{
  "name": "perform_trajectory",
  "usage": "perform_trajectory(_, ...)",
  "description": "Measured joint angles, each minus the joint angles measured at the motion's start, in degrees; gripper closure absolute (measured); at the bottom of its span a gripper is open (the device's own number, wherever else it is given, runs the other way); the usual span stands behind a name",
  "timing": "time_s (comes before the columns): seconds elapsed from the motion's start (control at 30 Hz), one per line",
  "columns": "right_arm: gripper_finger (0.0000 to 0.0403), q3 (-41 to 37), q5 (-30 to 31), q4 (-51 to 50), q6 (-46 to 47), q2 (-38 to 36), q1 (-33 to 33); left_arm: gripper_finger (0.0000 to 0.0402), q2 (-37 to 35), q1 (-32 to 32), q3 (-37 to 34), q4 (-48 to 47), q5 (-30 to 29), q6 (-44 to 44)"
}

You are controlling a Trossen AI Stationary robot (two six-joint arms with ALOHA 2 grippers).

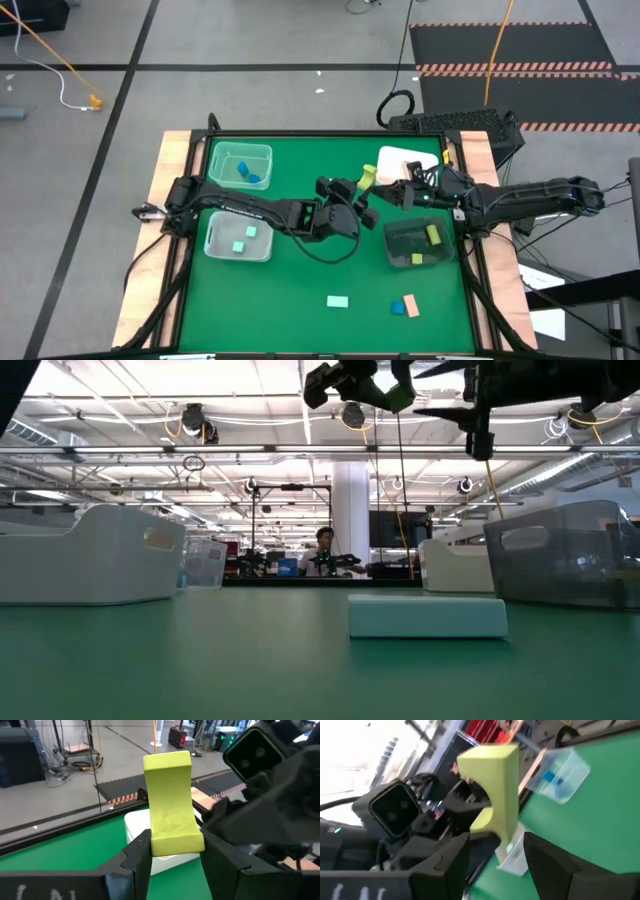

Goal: Sort & place blocks by color
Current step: Put the green block into the black transparent bin

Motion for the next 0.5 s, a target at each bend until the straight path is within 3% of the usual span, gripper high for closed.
perform_trajectory(0.13, 0.0225, 0.0, 5.2, 2.5, -2.6, 1.8, 0.5, 0.0254, 0.0, -0.2, 0.0, -0.5, 0.7, -0.8)
perform_trajectory(0.5, 0.0225, 0.0, 5.3, 10.5, -8.4, 5.1, 0.6, 0.0254, 0.0, -0.3, 0.0, -1.5, 2.0, -3.6)
